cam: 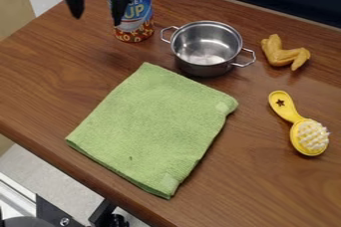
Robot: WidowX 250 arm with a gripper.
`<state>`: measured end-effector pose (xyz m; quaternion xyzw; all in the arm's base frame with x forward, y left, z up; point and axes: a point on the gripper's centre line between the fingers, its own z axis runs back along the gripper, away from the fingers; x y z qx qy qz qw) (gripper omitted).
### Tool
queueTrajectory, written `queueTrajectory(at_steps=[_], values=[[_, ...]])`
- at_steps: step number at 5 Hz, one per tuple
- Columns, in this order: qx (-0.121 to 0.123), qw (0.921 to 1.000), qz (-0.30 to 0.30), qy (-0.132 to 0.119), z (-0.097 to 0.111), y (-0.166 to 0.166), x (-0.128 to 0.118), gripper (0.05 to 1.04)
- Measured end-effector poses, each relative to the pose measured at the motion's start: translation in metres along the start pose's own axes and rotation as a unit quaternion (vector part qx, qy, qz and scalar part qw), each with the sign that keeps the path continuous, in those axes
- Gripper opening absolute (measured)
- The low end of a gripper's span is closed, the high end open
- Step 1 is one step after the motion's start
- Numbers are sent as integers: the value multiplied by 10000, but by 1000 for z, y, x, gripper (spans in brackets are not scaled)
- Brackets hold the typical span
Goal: Moved the can on the upper left of the table
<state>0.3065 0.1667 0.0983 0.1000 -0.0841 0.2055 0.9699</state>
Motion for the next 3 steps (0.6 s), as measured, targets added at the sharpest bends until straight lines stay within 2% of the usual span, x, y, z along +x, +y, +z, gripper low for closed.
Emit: queueTrajectory(at_steps=[1,2,3], values=[[26,9999,-86,90,9,7,-15,999],[-135,9979,-619,165,23,-1,-55,999],[-184,9950,-982,66,28,-15,-86,999]])
